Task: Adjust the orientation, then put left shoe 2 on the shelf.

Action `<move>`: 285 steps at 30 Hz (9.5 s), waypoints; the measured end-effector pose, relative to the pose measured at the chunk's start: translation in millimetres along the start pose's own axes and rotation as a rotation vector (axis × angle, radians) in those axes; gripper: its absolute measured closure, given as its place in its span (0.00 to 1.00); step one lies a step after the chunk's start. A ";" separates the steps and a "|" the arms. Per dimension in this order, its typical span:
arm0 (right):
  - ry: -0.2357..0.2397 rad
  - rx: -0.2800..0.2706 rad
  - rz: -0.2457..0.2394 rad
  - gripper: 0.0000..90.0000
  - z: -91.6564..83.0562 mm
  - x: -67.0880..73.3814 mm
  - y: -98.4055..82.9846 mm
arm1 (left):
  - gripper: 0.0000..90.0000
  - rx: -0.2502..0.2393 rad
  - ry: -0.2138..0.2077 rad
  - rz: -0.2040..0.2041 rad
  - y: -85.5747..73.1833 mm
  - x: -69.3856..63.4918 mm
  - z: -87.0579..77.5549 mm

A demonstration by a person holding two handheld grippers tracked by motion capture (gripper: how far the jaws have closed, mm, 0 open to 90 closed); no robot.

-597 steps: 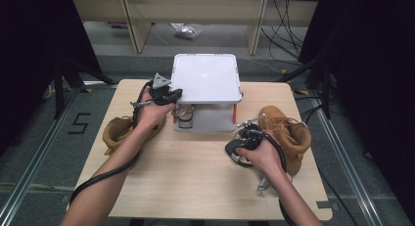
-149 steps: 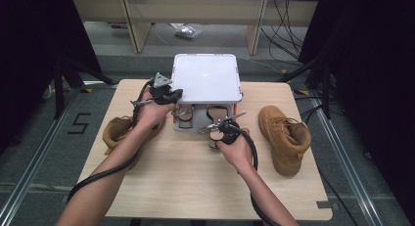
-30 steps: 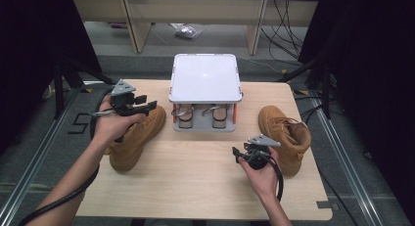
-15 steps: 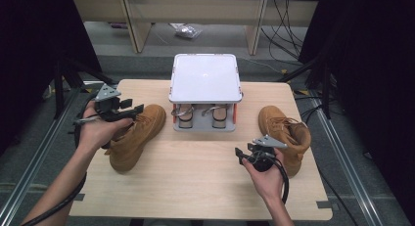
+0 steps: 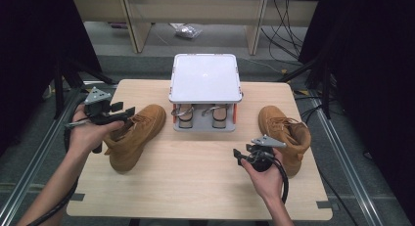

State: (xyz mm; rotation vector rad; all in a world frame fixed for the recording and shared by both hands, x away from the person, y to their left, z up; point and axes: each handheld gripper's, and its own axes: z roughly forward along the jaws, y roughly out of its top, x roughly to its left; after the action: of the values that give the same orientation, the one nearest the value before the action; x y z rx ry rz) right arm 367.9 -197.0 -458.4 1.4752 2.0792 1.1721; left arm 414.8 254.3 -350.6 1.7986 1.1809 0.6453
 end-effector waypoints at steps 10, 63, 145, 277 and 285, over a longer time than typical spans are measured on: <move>0.016 -0.010 -0.001 0.49 -2.8 5.0 2.0 | 0.55 0.051 0.066 0.000 -7.3 19.3 -4.7; 0.044 0.068 0.006 0.48 10.2 5.4 -6.9 | 0.85 0.401 0.052 -0.236 -41.6 30.7 25.4; 0.048 0.070 0.009 0.47 6.8 -3.3 -7.3 | 0.83 0.409 0.062 -0.255 -59.3 13.7 29.6; 0.045 0.041 0.012 0.49 6.5 -8.4 -8.7 | 0.92 -0.017 -0.009 -0.610 33.0 68.8 11.2; 0.028 0.054 0.006 0.49 6.9 -8.3 -8.9 | 0.92 -0.025 -0.020 -0.616 41.7 68.1 11.8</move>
State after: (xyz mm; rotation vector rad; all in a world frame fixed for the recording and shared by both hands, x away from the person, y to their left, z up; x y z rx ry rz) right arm 370.4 -202.5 -471.0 1.4986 2.1419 1.1540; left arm 471.6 304.3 -322.6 1.3062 1.5998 0.2756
